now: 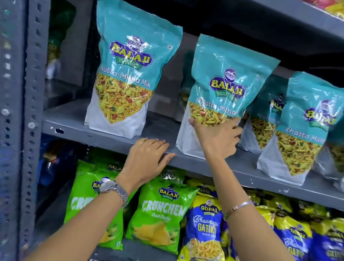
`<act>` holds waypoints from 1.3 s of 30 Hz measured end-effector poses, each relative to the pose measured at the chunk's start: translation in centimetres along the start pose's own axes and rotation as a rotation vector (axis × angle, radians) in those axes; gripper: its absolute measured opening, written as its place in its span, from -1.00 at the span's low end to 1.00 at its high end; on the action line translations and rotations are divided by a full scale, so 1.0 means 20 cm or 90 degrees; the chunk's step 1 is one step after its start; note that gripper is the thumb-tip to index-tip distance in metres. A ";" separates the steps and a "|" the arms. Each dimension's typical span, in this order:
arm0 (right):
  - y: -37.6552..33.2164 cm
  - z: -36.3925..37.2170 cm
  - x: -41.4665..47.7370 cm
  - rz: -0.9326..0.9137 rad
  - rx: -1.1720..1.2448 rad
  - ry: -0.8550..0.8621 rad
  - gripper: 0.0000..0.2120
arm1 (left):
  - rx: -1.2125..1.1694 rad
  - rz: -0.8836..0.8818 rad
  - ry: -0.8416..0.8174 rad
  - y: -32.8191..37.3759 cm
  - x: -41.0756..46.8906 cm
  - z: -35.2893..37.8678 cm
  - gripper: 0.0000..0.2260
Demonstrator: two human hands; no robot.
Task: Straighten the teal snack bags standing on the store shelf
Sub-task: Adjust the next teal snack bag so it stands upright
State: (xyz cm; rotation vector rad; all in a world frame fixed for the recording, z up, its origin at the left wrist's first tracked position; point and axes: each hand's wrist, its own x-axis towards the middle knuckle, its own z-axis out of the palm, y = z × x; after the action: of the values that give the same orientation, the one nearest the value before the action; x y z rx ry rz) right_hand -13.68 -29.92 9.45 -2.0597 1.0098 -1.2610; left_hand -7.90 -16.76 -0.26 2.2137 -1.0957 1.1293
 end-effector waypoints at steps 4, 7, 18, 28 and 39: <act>-0.01 -0.06 -0.05 0.004 -0.015 0.000 0.11 | -0.001 0.003 0.003 0.00 0.00 0.00 -0.74; -0.02 -0.09 -0.08 0.005 -0.033 0.009 0.09 | -0.004 0.014 -0.001 0.00 0.00 0.00 -0.74; 0.02 -0.15 -0.06 -0.034 -0.072 -0.073 0.10 | 0.001 0.015 0.005 -0.01 0.00 0.01 -0.70; 0.03 -0.13 -0.04 -0.062 -0.088 -0.093 0.07 | 0.013 0.007 -0.001 -0.01 -0.01 0.03 -0.62; 0.04 -0.06 0.00 -0.069 -0.080 -0.089 0.08 | 0.004 -0.008 -0.018 0.00 -0.01 0.02 -0.59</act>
State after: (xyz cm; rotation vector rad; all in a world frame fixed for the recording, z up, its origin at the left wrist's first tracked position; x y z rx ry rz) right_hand -15.02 -30.34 9.42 -2.2908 0.9463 -1.1124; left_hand -7.66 -16.98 -0.62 2.2442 -1.0901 1.1016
